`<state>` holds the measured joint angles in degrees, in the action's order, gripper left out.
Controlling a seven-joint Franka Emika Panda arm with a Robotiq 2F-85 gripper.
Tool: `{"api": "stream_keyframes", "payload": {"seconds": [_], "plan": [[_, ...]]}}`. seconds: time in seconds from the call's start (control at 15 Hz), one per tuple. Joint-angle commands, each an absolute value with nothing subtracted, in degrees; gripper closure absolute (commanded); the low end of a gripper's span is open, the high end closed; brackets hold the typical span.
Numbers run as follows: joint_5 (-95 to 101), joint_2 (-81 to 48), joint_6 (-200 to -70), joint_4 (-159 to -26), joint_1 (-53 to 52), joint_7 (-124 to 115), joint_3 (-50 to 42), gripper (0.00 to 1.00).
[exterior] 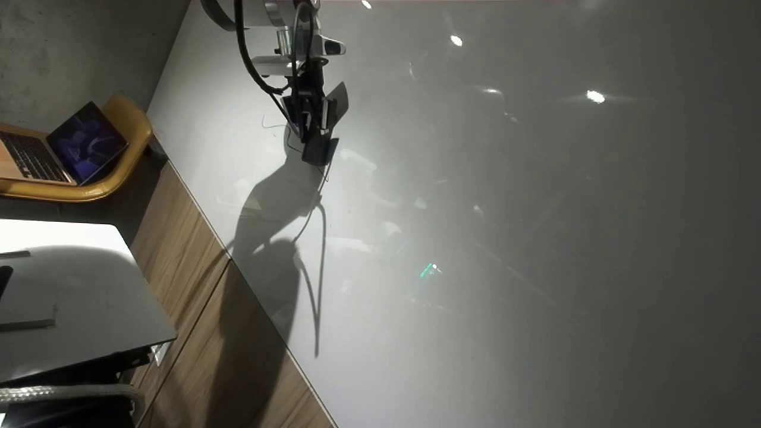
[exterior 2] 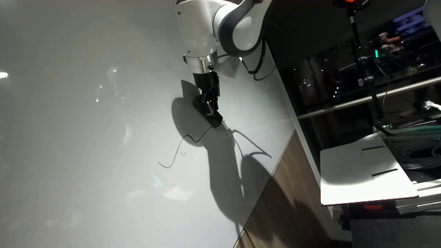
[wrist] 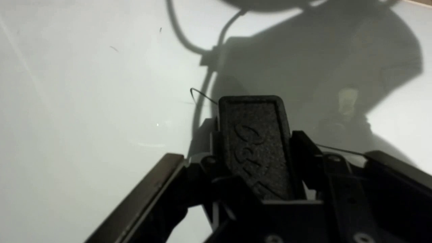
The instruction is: Use the duster to clean the board
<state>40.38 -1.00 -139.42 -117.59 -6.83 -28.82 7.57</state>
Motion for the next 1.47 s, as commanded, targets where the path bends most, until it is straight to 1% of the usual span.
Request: {"api": "stream_keyframes", "payload": {"seconds": [0.0, 0.8, 1.0, 1.4], "plan": [[41.4, -4.7, -143.0, -116.9, -6.3, -29.0, 6.3, 0.72], [40.7, -3.6, -143.0, -116.5, -1.7, -24.6, 0.0, 0.72], [40.7, -5.3, -142.8, -115.8, -2.0, -25.2, 0.4, 0.72], [40.3, -9.7, -140.1, -111.6, -6.2, -28.1, 3.9, 0.72]]}}
